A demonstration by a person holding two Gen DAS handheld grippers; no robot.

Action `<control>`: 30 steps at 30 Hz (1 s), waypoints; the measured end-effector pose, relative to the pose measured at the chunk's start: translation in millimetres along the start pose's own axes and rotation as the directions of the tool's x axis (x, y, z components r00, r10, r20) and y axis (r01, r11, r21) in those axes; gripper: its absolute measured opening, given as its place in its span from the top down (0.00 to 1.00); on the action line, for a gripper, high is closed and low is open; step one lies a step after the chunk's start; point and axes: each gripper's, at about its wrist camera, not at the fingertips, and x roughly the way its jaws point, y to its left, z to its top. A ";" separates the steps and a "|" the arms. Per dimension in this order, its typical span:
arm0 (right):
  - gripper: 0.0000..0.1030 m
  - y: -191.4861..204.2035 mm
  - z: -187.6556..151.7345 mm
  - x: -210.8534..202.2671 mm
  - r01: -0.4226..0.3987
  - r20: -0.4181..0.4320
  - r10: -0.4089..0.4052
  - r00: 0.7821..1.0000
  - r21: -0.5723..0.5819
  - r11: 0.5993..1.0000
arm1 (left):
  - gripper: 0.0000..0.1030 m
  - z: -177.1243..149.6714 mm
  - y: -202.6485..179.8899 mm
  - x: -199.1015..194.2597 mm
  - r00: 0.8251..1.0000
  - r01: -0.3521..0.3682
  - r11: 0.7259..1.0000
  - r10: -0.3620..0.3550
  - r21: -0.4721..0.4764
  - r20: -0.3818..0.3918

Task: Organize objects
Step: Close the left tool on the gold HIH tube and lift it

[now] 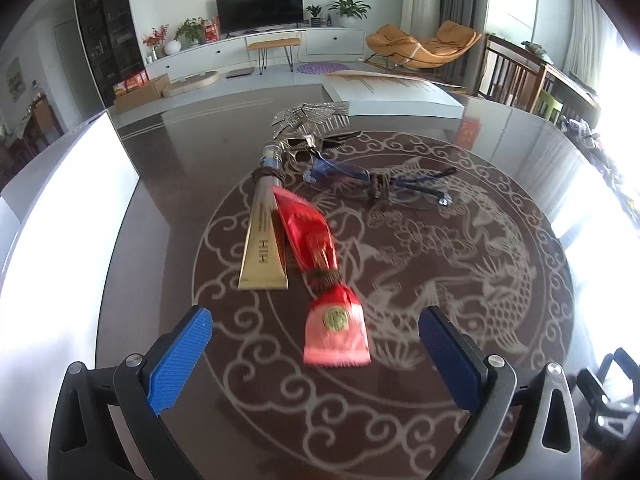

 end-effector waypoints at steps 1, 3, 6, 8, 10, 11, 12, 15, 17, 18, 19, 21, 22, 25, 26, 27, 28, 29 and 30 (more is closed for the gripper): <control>0.00 0.0 0.0 0.0 0.000 0.000 0.000 1.000 0.000 1.000 | 0.00 5.6 0.2 7.2 1.000 0.001 1.000 -0.001 -0.007 -0.005; 0.00 0.1 0.0 0.1 0.000 0.000 0.000 1.000 0.000 1.000 | 0.24 9.9 -3.9 16.6 1.000 0.024 1.000 -0.024 -0.010 -0.002; 0.00 0.1 0.0 0.1 0.000 0.000 0.000 1.000 0.000 1.000 | 0.52 5.3 -24.1 26.8 0.997 0.073 0.997 -0.072 0.037 -0.027; 0.00 0.2 0.0 0.2 0.000 0.000 0.000 1.000 0.000 1.000 | 0.56 -5.0 -46.5 22.6 0.993 0.114 0.988 -0.113 0.107 -0.023; 0.00 0.2 0.0 0.2 0.000 0.000 0.000 1.000 0.000 1.000 | 0.56 -15.6 -66.1 14.5 0.981 0.196 0.967 -0.193 0.166 -0.030; 0.00 0.3 0.0 0.2 0.000 0.000 0.000 1.000 0.000 1.000 | 0.56 -20.1 -73.7 9.8 0.973 0.231 0.954 -0.228 0.190 -0.037; 0.00 0.2 0.0 0.3 0.000 0.000 0.000 1.000 0.000 1.000 | 0.55 -23.3 -79.2 4.4 0.969 0.245 0.946 -0.242 0.213 -0.038; 0.00 0.4 -0.1 0.3 0.000 0.000 0.000 1.000 0.000 1.000 | 0.43 -21.6 -75.3 -16.0 0.977 0.203 0.950 -0.213 0.237 0.017; 0.00 0.4 0.0 0.3 0.000 0.000 0.000 1.000 0.000 1.000 | 0.25 -9.2 -52.2 -29.5 0.982 0.129 0.974 -0.151 0.184 0.110; 0.00 0.4 -0.1 0.3 0.000 0.000 0.000 1.000 0.000 1.000 | 0.16 -0.7 -37.8 -34.1 0.982 0.086 0.986 -0.108 0.140 0.158; 0.00 0.4 -0.1 0.4 0.000 0.000 0.000 1.000 0.000 1.000 | 0.15 11.1 -19.3 -35.7 0.978 0.041 0.996 -0.056 0.079 0.199; 0.00 0.6 -0.1 0.3 0.000 0.000 0.000 1.000 0.000 1.000 | 0.15 32.6 11.1 -24.2 0.982 0.015 0.999 -0.009 -0.033 0.190; 0.00 0.4 -0.1 0.4 0.000 0.000 0.000 1.000 0.000 1.000 | 0.15 45.6 26.3 -7.2 0.991 0.038 0.997 -0.028 -0.073 0.134; 0.00 0.5 -0.1 0.5 0.000 0.000 0.000 1.000 0.000 1.000 | 0.17 58.9 44.5 40.6 0.998 0.052 0.996 -0.055 -0.075 -0.037; 0.00 0.5 -0.1 0.5 0.000 0.000 0.000 1.000 0.000 1.000 | 0.19 61.1 45.6 52.8 0.996 0.046 0.997 -0.050 -0.059 -0.071; 0.00 0.6 -0.1 0.5 0.000 0.000 0.000 1.000 0.000 1.000 | 0.21 62.3 44.3 59.8 0.995 0.045 0.998 -0.049 -0.046 -0.089; 0.00 0.6 -0.1 0.5 0.000 0.000 0.000 1.000 0.000 1.000 | 0.21 63.8 43.5 67.1 0.993 0.049 0.998 -0.052 -0.033 -0.103; 0.00 0.6 -0.1 0.5 0.000 0.000 0.000 1.000 0.000 1.000 | 0.21 65.0 43.8 71.4 0.993 0.053 0.998 -0.056 -0.027 -0.109; 0.00 0.6 -0.2 0.5 0.000 0.000 0.000 1.000 0.000 1.000 | 0.21 66.4 43.0 77.3 0.992 0.050 0.998 -0.053 -0.025 -0.118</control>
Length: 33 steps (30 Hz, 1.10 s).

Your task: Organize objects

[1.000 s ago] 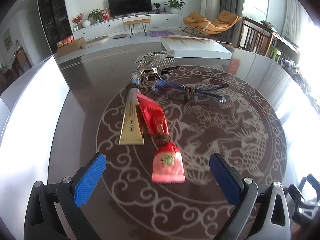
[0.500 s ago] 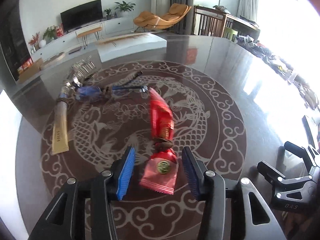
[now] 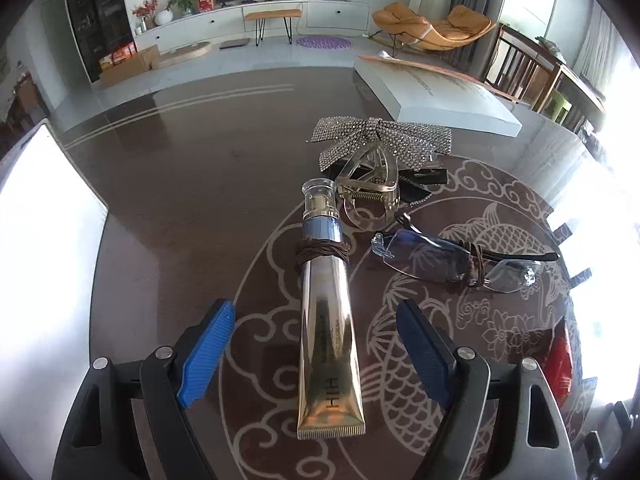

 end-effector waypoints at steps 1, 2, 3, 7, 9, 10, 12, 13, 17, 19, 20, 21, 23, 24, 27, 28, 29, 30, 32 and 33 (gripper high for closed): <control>0.00 0.0 0.0 0.0 0.000 0.000 0.000 1.000 0.000 1.000 | 0.21 2.2 -0.2 3.4 1.000 -0.016 1.000 0.016 0.001 -0.003; 0.00 0.0 0.0 0.0 0.000 0.000 0.000 1.000 0.000 1.000 | 0.20 1.6 4.3 6.0 0.999 -0.035 0.999 0.035 0.007 0.004; 0.00 0.1 0.0 0.0 0.000 0.000 0.000 1.000 0.000 1.000 | 0.20 4.0 5.3 7.0 0.999 -0.035 0.999 0.035 -0.001 0.010; 0.00 0.1 -0.1 0.0 0.000 0.000 0.000 1.000 0.000 1.000 | 0.31 5.9 7.9 6.3 0.997 -0.052 0.998 0.053 -0.024 0.049; 0.00 0.1 -0.1 0.1 0.000 0.000 0.000 1.000 0.000 1.000 | 0.72 3.5 6.7 1.4 0.996 -0.046 0.999 0.047 -0.014 0.079; 0.00 0.1 -0.1 0.1 0.000 0.000 0.000 1.000 0.000 1.000 | 0.74 -0.7 5.4 -2.0 0.995 -0.052 0.999 0.053 -0.015 0.081; 0.00 0.1 -0.1 0.1 0.000 0.000 0.000 1.000 0.000 1.000 | 0.76 -10.8 5.5 -6.5 0.996 -0.037 0.998 0.041 -0.045 0.081; 0.00 0.1 -0.1 0.1 0.000 0.000 0.000 1.000 0.000 1.000 | 0.76 -20.1 4.5 -11.1 0.996 -0.033 0.998 0.038 -0.059 0.083; 0.00 0.1 -0.1 0.1 0.000 0.000 0.000 1.000 0.000 1.000 | 0.76 -63.5 -14.1 -30.8 0.995 -0.033 0.998 0.038 -0.057 0.097; 0.00 0.4 -0.2 0.1 -0.001 0.000 0.001 1.000 0.000 1.000 | 0.76 -93.2 -28.9 -44.9 0.993 -0.031 0.999 0.033 -0.022 0.109; 0.00 0.5 0.0 -0.1 -0.001 0.000 0.001 1.000 0.000 1.000 | 0.76 -107.0 -38.2 -51.2 0.993 -0.031 1.000 0.030 0.004 0.114; 0.00 0.7 0.0 -0.1 -0.001 0.001 0.001 1.000 -0.001 1.000 | 0.76 -121.5 -45.7 -58.7 0.993 -0.021 0.999 0.018 0.029 0.114; 0.00 1.6 0.5 -0.7 -0.003 0.001 0.003 1.000 -0.004 1.000 | 0.75 -149.6 -59.4 -73.4 0.994 -0.002 0.998 -0.005 0.063 0.107; 0.00 2.0 0.7 -0.8 -0.004 0.001 0.004 1.000 -0.005 1.000 | 0.74 -159.1 -63.8 -79.1 0.994 -0.002 0.997 -0.005 0.074 0.105; 0.00 2.2 0.6 -0.9 -0.004 0.001 0.004 1.000 -0.005 1.000 | 0.41 -181.6 -72.1 -90.4 0.992 -0.043 0.994 0.030 0.103 0.125; 0.00 2.2 0.6 -0.9 -0.004 0.002 0.004 1.000 -0.005 1.000 | 0.28 -185.4 -73.9 -91.2 0.989 -0.084 0.990 0.068 0.114 0.135; 0.00 2.3 0.6 -1.0 -0.004 0.002 0.004 1.000 -0.005 1.000 | 0.10 -186.7 -73.2 -90.8 0.985 -0.119 0.986 0.102 0.116 0.140; 0.00 2.3 0.6 -0.9 -0.004 0.002 0.004 1.000 -0.005 1.000 | 0.06 -187.5 -70.2 -90.0 0.983 -0.129 0.986 0.112 0.110 0.145; 0.00 2.9 0.6 -1.2 -0.004 0.003 0.004 1.000 -0.006 1.000 | 0.02 -187.5 -64.4 -88.0 0.987 -0.100 0.991 0.086 0.093 0.138; 0.00 3.1 0.8 -1.5 -0.004 0.003 0.004 1.000 -0.006 1.000 | 0.00 -187.1 -60.6 -86.7 0.987 -0.093 0.993 0.082 0.078 0.135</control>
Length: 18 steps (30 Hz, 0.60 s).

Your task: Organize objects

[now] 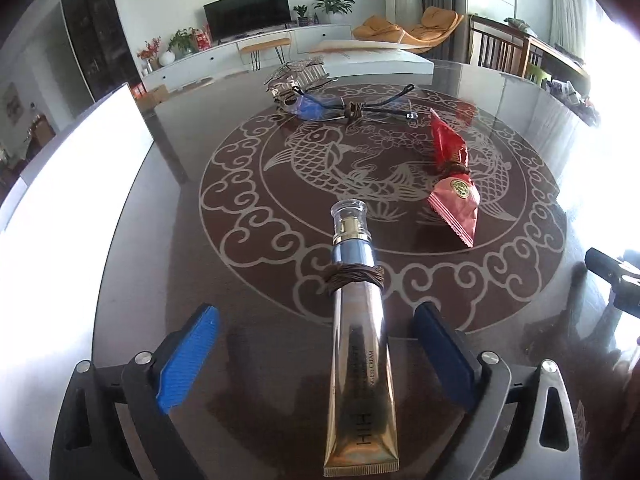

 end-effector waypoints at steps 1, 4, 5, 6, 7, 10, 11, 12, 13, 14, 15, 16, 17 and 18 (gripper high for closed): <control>0.00 0.1 -0.1 0.0 0.000 0.000 0.000 1.000 0.000 1.000 | 0.00 -1.2 4.8 0.8 1.000 0.017 1.000 -0.017 -0.024 -0.006; 0.00 0.2 -0.2 0.1 0.000 0.000 0.000 1.000 0.000 1.000 | 0.00 -1.5 12.0 5.4 0.998 0.058 0.996 -0.060 -0.062 -0.023; 0.00 0.2 -0.2 0.1 0.000 0.000 0.000 1.000 0.000 1.000 | 0.00 -1.4 11.5 6.2 0.998 0.057 0.997 -0.058 -0.061 -0.022; 0.00 0.2 -0.2 0.1 0.001 0.000 -0.001 1.000 0.000 1.000 | 0.00 -1.6 11.6 5.8 0.998 0.057 0.996 -0.058 -0.062 -0.021; 0.00 0.2 -0.3 0.1 0.000 0.000 0.000 1.000 0.000 1.000 | 0.00 -2.1 12.1 6.4 0.998 0.057 0.996 -0.059 -0.062 -0.021; 0.00 0.9 -0.1 0.0 0.000 0.000 0.000 1.000 0.000 1.000 | 0.00 0.3 9.8 8.7 0.998 0.057 0.996 -0.059 -0.062 -0.020; 0.00 0.4 -0.3 0.1 0.000 0.000 0.000 1.000 0.000 1.000 | 0.00 0.2 9.8 8.7 0.998 0.058 0.996 -0.059 -0.062 -0.020; 0.00 0.7 -0.2 0.1 0.000 0.000 0.000 1.000 0.000 1.000 | 0.00 0.1 9.9 8.8 0.998 0.058 0.996 -0.059 -0.061 -0.020; 0.00 0.4 -0.3 0.1 0.000 0.000 0.000 1.000 0.000 1.000 | 0.00 0.0 9.9 8.8 0.998 0.058 0.996 -0.059 -0.061 -0.020; 0.00 0.4 -0.3 0.1 0.000 0.000 0.000 1.000 0.000 1.000 | 0.00 -0.1 9.9 8.8 0.998 0.058 0.996 -0.059 -0.061 -0.020; 0.00 0.4 -0.3 0.1 0.000 0.000 0.000 1.000 0.001 1.000 | 0.00 -0.1 9.9 8.6 0.998 0.058 0.996 -0.060 -0.061 -0.020; 0.00 0.4 -0.3 0.1 0.001 0.000 -0.001 1.000 0.000 1.000 | 0.00 -0.3 9.9 8.8 0.998 0.058 0.996 -0.060 -0.060 -0.020; 0.00 0.4 -0.3 0.1 0.000 0.000 0.000 1.000 0.000 1.000 | 0.00 -0.3 10.0 8.8 0.998 0.058 0.996 -0.060 -0.060 -0.020; 0.00 0.7 -0.2 0.1 0.001 0.001 -0.001 1.000 0.000 1.000 | 0.00 -0.4 10.0 8.8 0.998 0.058 0.996 -0.060 -0.060 -0.020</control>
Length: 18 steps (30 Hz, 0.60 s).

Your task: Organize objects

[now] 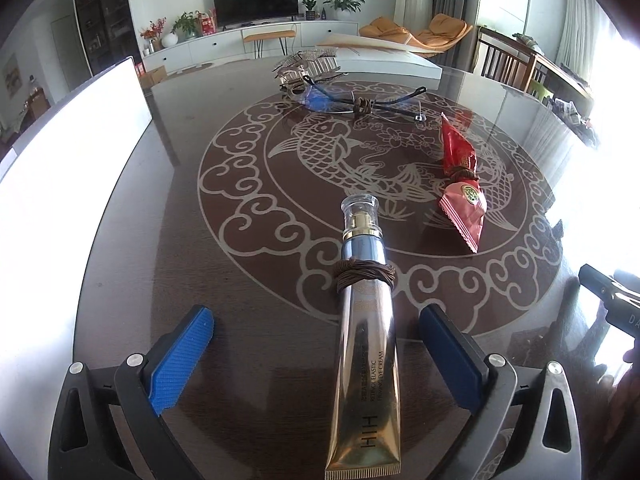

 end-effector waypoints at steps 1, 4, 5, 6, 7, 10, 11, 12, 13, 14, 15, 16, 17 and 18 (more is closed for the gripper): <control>0.00 -0.3 -0.1 0.1 0.000 0.000 0.000 1.000 0.000 1.000 | 0.00 0.0 0.0 0.0 1.000 0.000 1.000 0.000 0.000 0.000; 0.00 -0.3 -0.2 0.1 0.000 0.000 0.000 1.000 0.000 1.000 | 0.00 -0.1 0.0 0.3 1.000 0.001 1.000 -0.001 0.001 0.000; 0.00 -0.3 -0.2 0.1 0.000 0.000 0.000 1.000 0.000 1.000 | 0.00 -0.1 0.1 0.4 1.000 0.002 1.000 -0.002 0.000 0.000; 0.00 0.0 -0.1 0.0 0.000 0.000 0.000 1.000 0.000 1.000 | 0.00 0.4 0.1 0.9 1.000 0.003 1.000 -0.003 0.000 -0.001; 0.00 0.1 -0.1 0.0 0.000 0.000 0.000 1.000 0.000 1.000 | 0.00 0.8 -0.2 1.6 1.000 0.004 1.000 -0.004 0.001 -0.002; 0.00 -0.2 -0.2 0.1 0.000 0.000 0.000 1.000 0.000 1.000 | 0.00 0.1 1.4 1.3 1.000 0.009 1.000 -0.009 0.005 -0.004; 0.00 -0.2 -0.2 0.1 0.000 0.000 0.000 1.000 0.000 1.000 | 0.00 0.7 1.2 1.6 1.000 0.009 1.000 -0.009 0.005 -0.004; 0.00 -0.2 -0.2 0.1 0.000 0.000 0.000 1.000 0.000 1.000 | 0.00 0.8 1.2 1.6 1.000 0.009 1.000 -0.009 0.006 -0.005; 0.00 -0.2 -0.2 0.1 0.000 0.000 0.000 1.000 0.000 1.000 | 0.00 0.5 1.1 1.7 1.000 0.010 1.000 -0.010 0.006 -0.005; 0.00 -0.2 -0.2 0.1 0.000 0.000 0.000 1.000 0.000 1.000 | 0.00 0.6 1.1 1.7 1.000 0.010 1.000 -0.010 0.007 -0.006; 0.00 -0.2 -0.2 0.1 0.000 0.000 0.000 1.000 0.000 1.000 | 0.00 0.4 0.8 1.7 1.000 0.011 1.000 -0.011 0.007 -0.006; 0.00 -0.3 -0.2 0.1 0.000 0.000 0.000 1.000 0.000 1.000 | 0.00 0.6 0.8 1.8 1.000 0.013 1.000 -0.013 0.008 -0.008; 0.00 -0.2 -0.2 0.1 0.000 0.000 0.000 1.000 0.000 1.000 | 0.00 0.7 0.3 1.9 1.000 0.012 1.000 -0.012 0.009 -0.009; 0.00 -0.3 -0.2 0.1 0.000 0.000 0.000 1.000 0.000 1.000 | 0.00 0.7 0.1 2.0 1.000 0.012 1.000 -0.012 0.010 -0.010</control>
